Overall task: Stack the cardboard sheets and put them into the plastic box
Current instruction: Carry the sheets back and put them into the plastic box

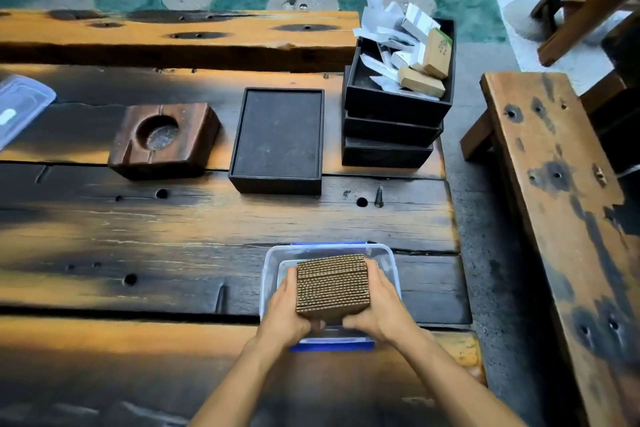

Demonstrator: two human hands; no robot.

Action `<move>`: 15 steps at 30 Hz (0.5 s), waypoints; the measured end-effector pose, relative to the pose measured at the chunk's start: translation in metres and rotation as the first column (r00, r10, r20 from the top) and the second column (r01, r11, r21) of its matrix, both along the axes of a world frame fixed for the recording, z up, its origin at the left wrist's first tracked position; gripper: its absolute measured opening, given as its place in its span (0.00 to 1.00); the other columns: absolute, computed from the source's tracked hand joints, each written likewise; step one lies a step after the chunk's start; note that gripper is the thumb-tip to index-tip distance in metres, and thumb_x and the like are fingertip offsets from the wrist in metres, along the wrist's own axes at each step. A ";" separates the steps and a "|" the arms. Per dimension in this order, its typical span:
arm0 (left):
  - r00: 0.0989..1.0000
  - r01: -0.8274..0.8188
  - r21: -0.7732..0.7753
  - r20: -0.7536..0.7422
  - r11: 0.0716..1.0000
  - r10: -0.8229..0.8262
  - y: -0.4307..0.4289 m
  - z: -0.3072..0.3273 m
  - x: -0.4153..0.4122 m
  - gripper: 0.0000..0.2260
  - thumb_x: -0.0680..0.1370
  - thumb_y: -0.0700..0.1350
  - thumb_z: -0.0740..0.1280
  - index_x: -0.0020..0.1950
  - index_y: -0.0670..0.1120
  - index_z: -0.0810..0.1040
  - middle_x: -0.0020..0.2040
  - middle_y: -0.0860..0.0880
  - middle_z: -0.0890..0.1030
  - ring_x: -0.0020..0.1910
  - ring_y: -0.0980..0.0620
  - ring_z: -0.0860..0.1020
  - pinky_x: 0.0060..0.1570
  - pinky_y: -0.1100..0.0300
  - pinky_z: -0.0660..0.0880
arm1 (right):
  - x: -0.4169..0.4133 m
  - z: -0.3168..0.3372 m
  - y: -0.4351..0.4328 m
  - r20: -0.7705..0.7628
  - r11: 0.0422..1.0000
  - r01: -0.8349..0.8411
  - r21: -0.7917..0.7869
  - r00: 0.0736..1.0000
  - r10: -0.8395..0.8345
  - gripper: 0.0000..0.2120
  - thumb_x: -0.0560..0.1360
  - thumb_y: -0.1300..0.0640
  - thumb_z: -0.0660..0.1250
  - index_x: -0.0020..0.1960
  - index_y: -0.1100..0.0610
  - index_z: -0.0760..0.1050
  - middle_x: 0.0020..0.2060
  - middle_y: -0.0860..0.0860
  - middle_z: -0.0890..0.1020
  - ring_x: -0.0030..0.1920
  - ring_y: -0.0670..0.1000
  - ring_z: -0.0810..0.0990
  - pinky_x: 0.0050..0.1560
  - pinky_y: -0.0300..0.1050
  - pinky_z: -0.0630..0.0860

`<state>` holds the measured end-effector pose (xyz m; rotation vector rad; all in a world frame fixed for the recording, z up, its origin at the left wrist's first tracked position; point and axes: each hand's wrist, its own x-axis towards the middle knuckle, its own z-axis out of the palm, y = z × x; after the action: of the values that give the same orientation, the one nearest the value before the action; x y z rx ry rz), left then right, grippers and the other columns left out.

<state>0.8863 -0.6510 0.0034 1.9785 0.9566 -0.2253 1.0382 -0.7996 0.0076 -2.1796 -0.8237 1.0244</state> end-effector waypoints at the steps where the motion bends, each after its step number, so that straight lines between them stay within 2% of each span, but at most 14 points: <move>1: 1.000 0.011 -0.019 -0.002 1.000 -0.011 0.002 0.007 -0.001 0.41 0.61 0.46 0.83 0.68 0.50 0.65 0.62 0.51 0.79 0.60 0.50 0.81 0.59 0.54 0.78 | 0.000 0.006 -0.001 0.002 1.000 -0.013 0.001 1.000 0.013 0.48 0.55 0.46 0.77 0.72 0.45 0.62 0.61 0.42 0.73 0.61 0.43 0.75 0.56 0.29 0.70; 5: 0.997 0.073 -0.148 -0.026 0.986 -0.078 0.015 0.044 -0.002 0.44 0.62 0.47 0.85 0.72 0.51 0.63 0.64 0.50 0.78 0.64 0.50 0.78 0.65 0.52 0.75 | 0.007 0.034 -0.008 0.034 0.999 -0.036 -0.010 0.999 0.036 0.43 0.56 0.43 0.77 0.68 0.34 0.63 0.50 0.38 0.81 0.50 0.43 0.80 0.45 0.40 0.75; 7: 0.996 0.082 -0.228 -0.023 0.970 -0.090 0.026 0.061 -0.002 0.43 0.62 0.50 0.84 0.72 0.50 0.66 0.66 0.49 0.76 0.67 0.49 0.76 0.69 0.49 0.73 | 0.013 0.046 -0.010 0.032 0.999 -0.034 -0.033 0.999 0.035 0.42 0.56 0.41 0.77 0.66 0.29 0.63 0.44 0.36 0.83 0.46 0.40 0.81 0.42 0.41 0.77; 9: 1.000 -0.026 -0.369 0.001 0.929 0.028 0.033 0.073 -0.002 0.41 0.59 0.53 0.84 0.68 0.51 0.71 0.63 0.49 0.79 0.63 0.51 0.80 0.64 0.51 0.78 | 0.018 0.054 -0.009 -0.025 0.998 -0.036 -0.058 0.999 0.034 0.40 0.57 0.39 0.78 0.65 0.27 0.63 0.44 0.35 0.84 0.45 0.38 0.81 0.41 0.38 0.76; 12: 0.950 -0.260 -0.551 0.000 0.793 0.311 0.029 0.077 -0.001 0.38 0.59 0.51 0.85 0.65 0.50 0.75 0.58 0.50 0.85 0.52 0.56 0.85 0.46 0.61 0.82 | 0.024 0.059 -0.007 -0.187 0.994 0.055 -0.095 0.980 -0.072 0.38 0.59 0.37 0.76 0.66 0.31 0.66 0.46 0.40 0.85 0.48 0.42 0.83 0.40 0.37 0.78; 14: 0.868 -0.418 -0.653 -0.082 0.631 0.490 0.019 0.064 -0.001 0.37 0.61 0.50 0.83 0.67 0.45 0.76 0.58 0.46 0.87 0.54 0.50 0.86 0.43 0.58 0.81 | 0.024 0.059 -0.007 -0.249 0.982 0.119 -0.149 0.956 -0.154 0.37 0.59 0.33 0.72 0.66 0.37 0.67 0.47 0.45 0.85 0.47 0.47 0.84 0.40 0.43 0.81; 15: 0.827 -0.470 -0.695 -0.132 0.544 0.546 0.013 0.057 -0.002 0.37 0.62 0.49 0.83 0.68 0.42 0.76 0.58 0.44 0.87 0.55 0.47 0.86 0.43 0.56 0.82 | 0.022 0.060 -0.005 -0.240 0.978 0.105 -0.182 0.959 -0.147 0.36 0.60 0.31 0.69 0.66 0.38 0.68 0.47 0.44 0.84 0.48 0.47 0.84 0.41 0.44 0.80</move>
<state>0.8844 -0.6377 0.0607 0.9275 1.1254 -0.1237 1.0607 -0.8050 0.0676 -2.1469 -0.4899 1.3123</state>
